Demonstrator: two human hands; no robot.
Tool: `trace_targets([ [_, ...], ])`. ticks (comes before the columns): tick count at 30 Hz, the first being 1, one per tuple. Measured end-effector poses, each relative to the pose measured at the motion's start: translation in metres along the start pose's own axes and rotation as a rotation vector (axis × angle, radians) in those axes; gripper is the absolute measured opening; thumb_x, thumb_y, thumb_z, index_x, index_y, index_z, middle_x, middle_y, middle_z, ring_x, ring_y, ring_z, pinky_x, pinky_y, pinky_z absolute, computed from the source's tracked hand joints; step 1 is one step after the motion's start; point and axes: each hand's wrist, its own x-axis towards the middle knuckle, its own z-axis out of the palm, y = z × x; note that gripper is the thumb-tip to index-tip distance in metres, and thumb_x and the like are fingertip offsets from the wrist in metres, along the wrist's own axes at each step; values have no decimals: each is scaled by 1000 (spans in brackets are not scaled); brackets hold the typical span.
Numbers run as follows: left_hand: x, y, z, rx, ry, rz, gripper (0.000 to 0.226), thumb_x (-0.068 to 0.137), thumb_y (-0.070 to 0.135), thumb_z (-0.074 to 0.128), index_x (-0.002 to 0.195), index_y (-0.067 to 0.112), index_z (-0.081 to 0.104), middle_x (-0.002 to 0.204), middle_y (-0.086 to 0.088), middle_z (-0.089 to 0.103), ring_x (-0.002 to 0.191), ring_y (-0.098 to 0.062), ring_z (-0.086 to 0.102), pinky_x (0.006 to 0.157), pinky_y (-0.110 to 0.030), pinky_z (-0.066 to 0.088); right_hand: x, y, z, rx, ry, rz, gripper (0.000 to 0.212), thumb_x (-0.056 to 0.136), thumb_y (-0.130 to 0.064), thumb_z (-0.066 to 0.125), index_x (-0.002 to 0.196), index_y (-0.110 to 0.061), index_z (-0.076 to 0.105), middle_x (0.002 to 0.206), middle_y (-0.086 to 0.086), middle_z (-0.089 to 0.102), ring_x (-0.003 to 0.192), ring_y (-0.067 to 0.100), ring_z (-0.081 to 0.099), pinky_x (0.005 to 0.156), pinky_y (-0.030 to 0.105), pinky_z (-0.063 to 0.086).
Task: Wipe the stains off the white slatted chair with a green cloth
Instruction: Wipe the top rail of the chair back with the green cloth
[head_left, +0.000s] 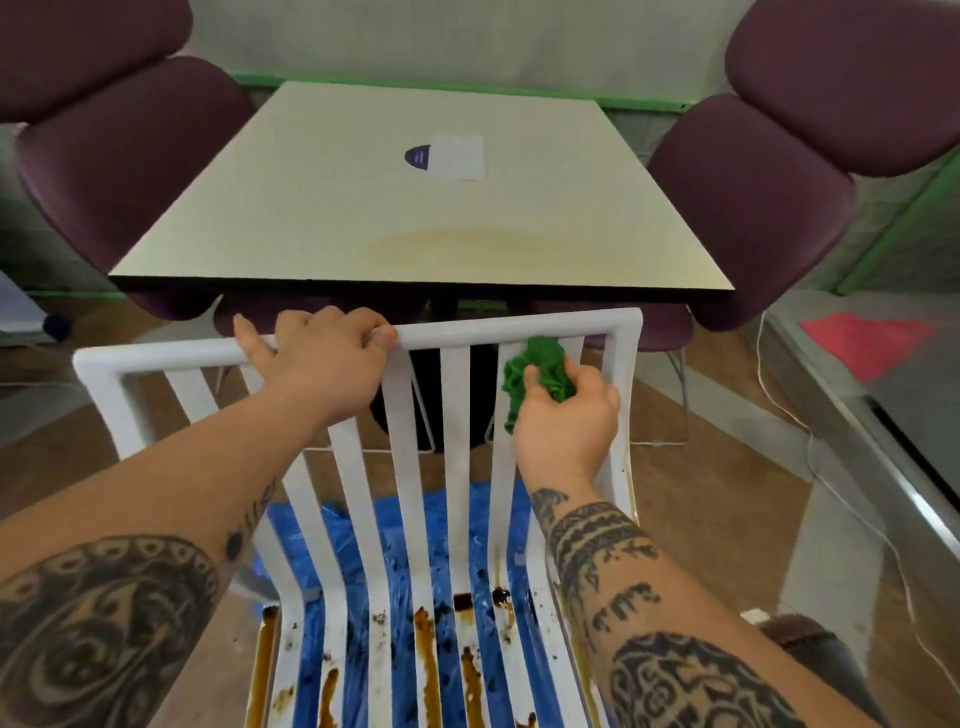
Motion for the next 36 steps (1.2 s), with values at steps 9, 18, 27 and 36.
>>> trace_targets([
  [9, 0, -13, -15, -209, -144, 87, 41, 106, 45, 23, 138, 48, 49, 136, 8, 50, 142, -27, 30, 117, -66, -14, -36, -8, 21, -36, -342, -26, 20, 97, -29, 65, 117, -24, 67, 116, 0, 57, 94, 14, 62, 93, 34, 55],
  [18, -134, -36, 51, -1395, -144, -232, 20, 99, 33, 60, 116, 26, 68, 111, 4, 74, 100, -9, 71, 90, -35, 59, -91, 7, 9, 28, -632, 38, 8, 102, -38, 54, 100, -33, 61, 96, -9, 70, 84, 4, 67, 60, 12, 48],
  [27, -105, -22, 63, -2049, -151, -813, 48, 97, 47, 58, 139, 23, 54, 126, -10, 68, 110, -32, 68, 95, -54, 56, -47, -45, 12, -215, -557, -460, 33, 102, -45, 49, 98, -23, 74, 99, -3, 65, 88, 5, 60, 76, 28, 47],
  [36, -58, 41, 29, -1948, 169, -871, 46, 105, 40, 47, 147, 22, 43, 123, 6, 54, 97, -11, 52, 94, -27, 39, 29, -71, 36, -1048, -590, -606, 38, 106, -46, 19, 92, -29, 49, 78, -3, 43, 95, 33, 49, 109, 62, 27],
])
